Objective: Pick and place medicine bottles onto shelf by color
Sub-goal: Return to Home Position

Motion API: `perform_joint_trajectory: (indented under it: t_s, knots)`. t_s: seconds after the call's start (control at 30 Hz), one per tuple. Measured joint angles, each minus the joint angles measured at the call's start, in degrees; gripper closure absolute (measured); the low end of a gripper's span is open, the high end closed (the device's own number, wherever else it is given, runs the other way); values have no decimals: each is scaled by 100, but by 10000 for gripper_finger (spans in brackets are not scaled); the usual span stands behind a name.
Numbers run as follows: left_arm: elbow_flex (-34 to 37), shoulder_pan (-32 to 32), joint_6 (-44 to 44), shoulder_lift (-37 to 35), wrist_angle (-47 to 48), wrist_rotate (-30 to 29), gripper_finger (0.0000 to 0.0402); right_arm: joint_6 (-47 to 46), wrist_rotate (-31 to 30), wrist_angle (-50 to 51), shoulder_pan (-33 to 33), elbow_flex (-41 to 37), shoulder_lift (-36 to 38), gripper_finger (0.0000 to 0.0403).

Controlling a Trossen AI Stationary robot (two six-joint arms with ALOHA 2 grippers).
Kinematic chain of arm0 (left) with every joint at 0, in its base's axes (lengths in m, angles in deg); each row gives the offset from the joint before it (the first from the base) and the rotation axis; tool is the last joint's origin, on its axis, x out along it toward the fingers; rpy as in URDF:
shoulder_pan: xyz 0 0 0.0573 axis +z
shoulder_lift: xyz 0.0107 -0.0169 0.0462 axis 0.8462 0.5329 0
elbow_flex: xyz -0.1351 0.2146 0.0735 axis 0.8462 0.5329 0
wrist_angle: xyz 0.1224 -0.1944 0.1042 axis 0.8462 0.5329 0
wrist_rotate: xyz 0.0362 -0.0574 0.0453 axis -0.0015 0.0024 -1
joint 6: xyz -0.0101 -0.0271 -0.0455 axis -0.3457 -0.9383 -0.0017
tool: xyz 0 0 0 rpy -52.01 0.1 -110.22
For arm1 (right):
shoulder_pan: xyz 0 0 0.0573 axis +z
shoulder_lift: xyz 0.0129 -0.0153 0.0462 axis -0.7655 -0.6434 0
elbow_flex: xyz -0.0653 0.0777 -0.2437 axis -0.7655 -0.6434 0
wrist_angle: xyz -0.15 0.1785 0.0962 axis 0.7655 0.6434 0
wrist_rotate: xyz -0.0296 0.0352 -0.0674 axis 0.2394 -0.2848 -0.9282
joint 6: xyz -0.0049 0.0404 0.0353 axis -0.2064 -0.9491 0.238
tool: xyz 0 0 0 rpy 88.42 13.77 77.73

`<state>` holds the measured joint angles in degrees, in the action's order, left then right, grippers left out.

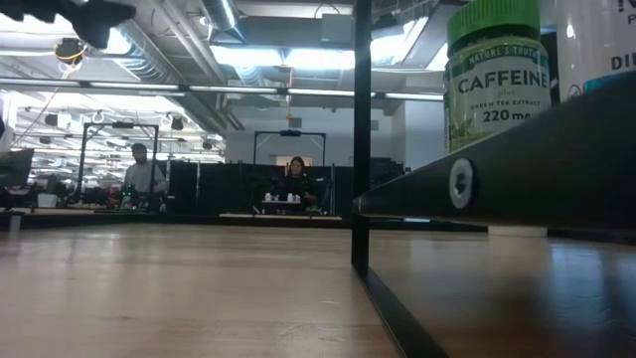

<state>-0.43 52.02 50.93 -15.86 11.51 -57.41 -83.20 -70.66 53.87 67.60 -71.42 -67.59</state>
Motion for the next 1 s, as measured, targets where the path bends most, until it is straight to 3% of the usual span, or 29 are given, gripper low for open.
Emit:
perform_joint_trajectory:
  t_s: [0.17,0.53,0.83,1.0]
  knots:
    - [494,0,-28,0,-431,-176,92,38,-3,-531,-2,-462,-3,398]
    - [1428,0,-37,-3,-1298,-324,92,463,2,-517,-2,-457,0,398]
    - [2689,0,144,-7,-3071,-329,92,387,63,-339,-2,-455,0,398]
    - [2678,2,7,2,-2511,-391,92,-154,57,-246,-2,-455,-2,398]
